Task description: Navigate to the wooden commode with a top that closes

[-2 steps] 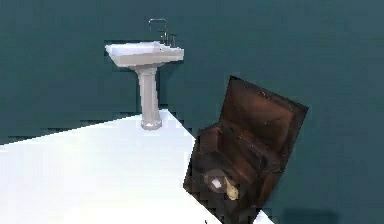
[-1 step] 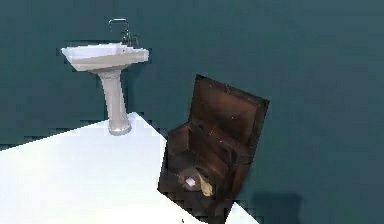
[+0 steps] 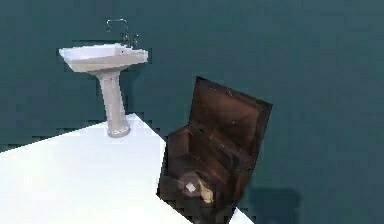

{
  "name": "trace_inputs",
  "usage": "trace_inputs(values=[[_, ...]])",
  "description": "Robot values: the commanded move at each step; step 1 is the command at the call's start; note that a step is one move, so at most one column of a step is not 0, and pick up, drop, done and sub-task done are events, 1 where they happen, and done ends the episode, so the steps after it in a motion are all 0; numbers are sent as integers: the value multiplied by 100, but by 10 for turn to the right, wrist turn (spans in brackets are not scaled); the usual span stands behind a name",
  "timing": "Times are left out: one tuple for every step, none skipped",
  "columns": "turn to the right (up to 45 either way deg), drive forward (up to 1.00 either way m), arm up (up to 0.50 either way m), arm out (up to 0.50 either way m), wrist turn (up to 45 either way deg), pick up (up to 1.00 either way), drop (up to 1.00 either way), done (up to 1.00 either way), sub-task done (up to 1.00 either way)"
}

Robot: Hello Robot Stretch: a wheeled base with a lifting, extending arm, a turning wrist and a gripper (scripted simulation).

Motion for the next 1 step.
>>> trace_inputs(values=[[0,0,0,0,0,0,0,100,0]])
